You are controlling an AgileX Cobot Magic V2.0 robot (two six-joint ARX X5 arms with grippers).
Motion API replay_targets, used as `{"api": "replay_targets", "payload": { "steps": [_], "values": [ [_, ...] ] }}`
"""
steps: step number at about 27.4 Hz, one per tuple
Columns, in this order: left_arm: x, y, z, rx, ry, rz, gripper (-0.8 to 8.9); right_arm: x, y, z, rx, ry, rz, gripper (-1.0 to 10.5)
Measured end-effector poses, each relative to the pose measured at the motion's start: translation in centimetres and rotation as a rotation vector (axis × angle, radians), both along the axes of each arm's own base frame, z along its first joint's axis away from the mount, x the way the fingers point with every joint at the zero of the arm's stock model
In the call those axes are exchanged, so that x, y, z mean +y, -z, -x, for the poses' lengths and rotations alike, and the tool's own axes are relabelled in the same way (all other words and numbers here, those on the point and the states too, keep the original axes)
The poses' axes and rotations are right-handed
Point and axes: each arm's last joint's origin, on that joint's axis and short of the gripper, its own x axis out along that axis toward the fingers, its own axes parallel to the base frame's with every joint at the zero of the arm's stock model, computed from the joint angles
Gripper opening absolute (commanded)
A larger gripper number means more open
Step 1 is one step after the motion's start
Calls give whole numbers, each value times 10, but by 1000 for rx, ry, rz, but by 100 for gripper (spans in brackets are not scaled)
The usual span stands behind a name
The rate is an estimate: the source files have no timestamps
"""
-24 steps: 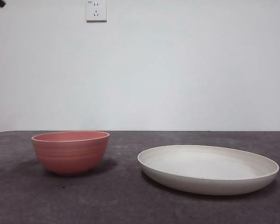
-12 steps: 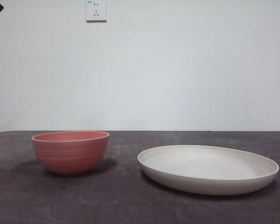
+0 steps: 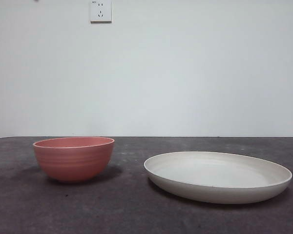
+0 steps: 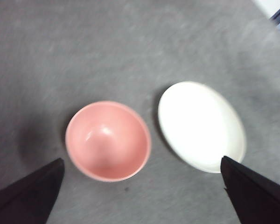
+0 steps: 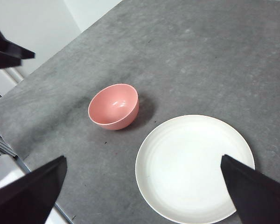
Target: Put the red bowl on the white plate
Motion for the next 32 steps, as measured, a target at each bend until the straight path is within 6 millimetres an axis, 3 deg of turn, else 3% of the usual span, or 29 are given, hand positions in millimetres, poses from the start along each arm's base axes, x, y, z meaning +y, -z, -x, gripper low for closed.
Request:
{"api": "replay_targets", "payload": {
  "steps": [11, 17, 26, 30, 32],
  "values": [
    [-12, 53, -58, 289, -52, -102, 605, 0, 0, 0, 1, 0, 0, 545],
    [-17, 84, -90, 349, -94, -155, 557, 0, 0, 0, 0, 0, -1, 545],
    [-24, 130, -115, 476, -104, -205, 545, 0, 0, 0, 1, 0, 0, 545],
    [-25, 135, -120, 478, -116, -196, 492, 0, 0, 0, 4, 2, -4, 545],
    [-27, 134, -120, 482, -122, -189, 406, 0, 0, 0, 6, 3, -5, 545]
  ]
}}
